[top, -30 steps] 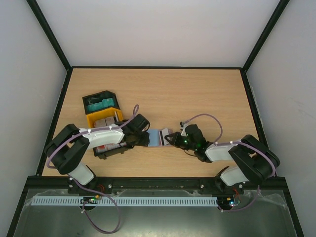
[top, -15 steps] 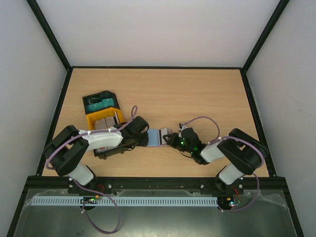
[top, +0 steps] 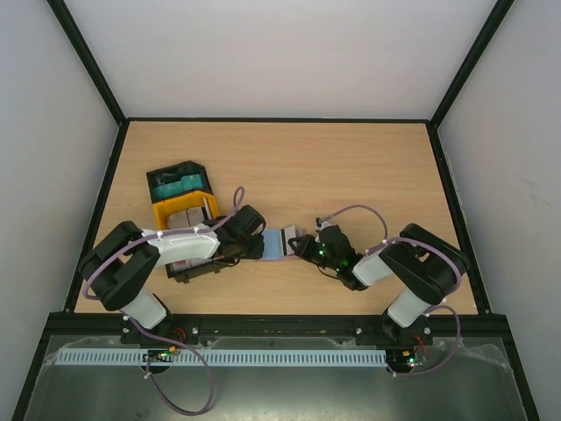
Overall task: Put the credit cards into the card holder
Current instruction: Insert the credit card into the card holder.
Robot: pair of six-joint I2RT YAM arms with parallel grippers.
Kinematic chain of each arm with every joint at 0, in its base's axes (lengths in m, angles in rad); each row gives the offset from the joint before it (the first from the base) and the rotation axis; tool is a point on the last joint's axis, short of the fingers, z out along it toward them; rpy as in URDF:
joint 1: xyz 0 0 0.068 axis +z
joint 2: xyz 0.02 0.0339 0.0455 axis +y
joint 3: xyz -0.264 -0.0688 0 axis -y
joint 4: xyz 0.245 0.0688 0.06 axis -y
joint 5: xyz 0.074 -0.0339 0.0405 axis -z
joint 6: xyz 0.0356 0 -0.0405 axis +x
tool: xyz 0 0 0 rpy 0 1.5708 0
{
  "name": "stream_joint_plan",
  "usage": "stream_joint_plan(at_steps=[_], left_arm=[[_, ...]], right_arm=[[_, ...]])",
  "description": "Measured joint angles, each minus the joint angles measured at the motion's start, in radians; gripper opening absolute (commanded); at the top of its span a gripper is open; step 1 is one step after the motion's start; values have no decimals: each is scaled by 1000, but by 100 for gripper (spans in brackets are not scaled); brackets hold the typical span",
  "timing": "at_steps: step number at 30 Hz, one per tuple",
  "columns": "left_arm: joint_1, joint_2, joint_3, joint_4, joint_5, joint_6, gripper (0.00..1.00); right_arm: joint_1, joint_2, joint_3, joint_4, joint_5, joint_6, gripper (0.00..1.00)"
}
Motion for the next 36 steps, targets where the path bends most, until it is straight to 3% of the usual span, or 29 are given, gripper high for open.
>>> stream_joint_plan(at_steps=[25,29,36], left_arm=[[0,58,54,21,72,-28,25],[0,53,52,21,63,-32,26],[-2,44,42,23,56,-33,27]], right_arm=[[-64,168,22,174,-166,28,5],[-65,175,34,172,-175,29,12],[-64,149,50,126,-175,19,35]])
